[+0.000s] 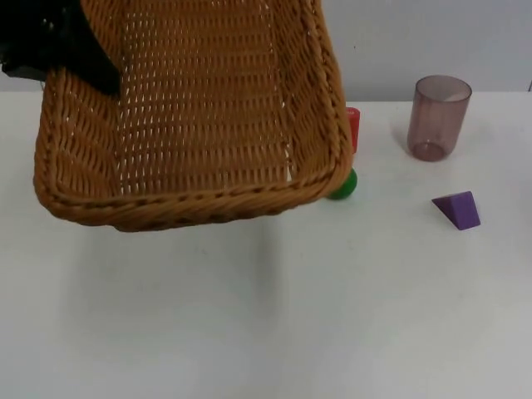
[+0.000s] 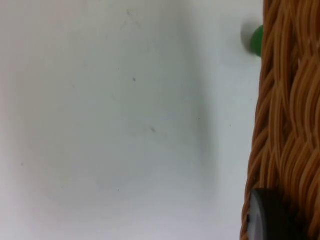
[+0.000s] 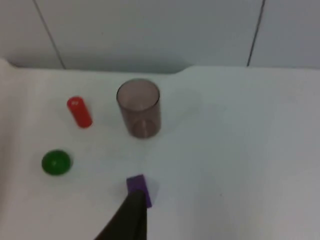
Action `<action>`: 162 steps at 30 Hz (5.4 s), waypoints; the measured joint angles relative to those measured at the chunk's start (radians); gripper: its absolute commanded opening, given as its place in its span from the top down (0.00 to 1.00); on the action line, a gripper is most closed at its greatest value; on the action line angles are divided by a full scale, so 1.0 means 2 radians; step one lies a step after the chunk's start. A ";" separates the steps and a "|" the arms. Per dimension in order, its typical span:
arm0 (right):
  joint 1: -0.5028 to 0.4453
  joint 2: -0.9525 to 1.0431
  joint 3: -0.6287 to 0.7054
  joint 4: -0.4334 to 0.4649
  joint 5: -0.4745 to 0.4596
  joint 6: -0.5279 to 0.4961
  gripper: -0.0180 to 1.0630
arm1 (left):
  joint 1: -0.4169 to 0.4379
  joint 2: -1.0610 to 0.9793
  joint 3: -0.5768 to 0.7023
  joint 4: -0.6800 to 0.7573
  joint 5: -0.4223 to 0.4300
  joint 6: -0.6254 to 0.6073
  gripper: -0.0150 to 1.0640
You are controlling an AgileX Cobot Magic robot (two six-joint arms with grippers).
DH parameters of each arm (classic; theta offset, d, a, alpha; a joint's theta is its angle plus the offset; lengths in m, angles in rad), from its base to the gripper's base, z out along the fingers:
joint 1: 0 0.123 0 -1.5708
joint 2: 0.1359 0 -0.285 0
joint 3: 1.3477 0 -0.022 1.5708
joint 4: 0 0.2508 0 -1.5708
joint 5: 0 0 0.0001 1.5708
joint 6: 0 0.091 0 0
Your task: Pick up the basket with the left hand and place the triangular block into the basket with the right hand.
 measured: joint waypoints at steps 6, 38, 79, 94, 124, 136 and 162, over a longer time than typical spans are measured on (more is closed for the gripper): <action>0.001 0.064 0.000 0.011 -0.016 -0.016 0.01 | 0.000 0.008 0.000 0.001 0.017 -0.024 0.99; 0.069 0.467 -0.137 0.025 -0.110 -0.090 0.01 | 0.000 0.113 -0.070 0.006 0.073 -0.027 0.99; 0.069 0.582 -0.193 0.089 -0.080 -0.134 0.86 | 0.000 0.113 -0.070 0.006 0.073 -0.027 0.99; 0.069 0.508 -0.193 0.079 -0.002 -0.116 0.98 | 0.000 0.113 -0.070 0.006 0.073 -0.027 0.99; 0.249 0.249 -0.226 0.075 0.067 -0.073 0.98 | -0.029 0.113 -0.070 -0.016 0.084 -0.022 0.99; 0.292 0.355 -0.275 0.075 0.047 -0.107 0.98 | -0.044 0.113 -0.070 -0.018 0.075 -0.020 0.99; 0.292 0.423 -0.275 0.053 0.011 -0.135 0.98 | -0.044 0.113 -0.070 -0.018 0.074 -0.020 0.99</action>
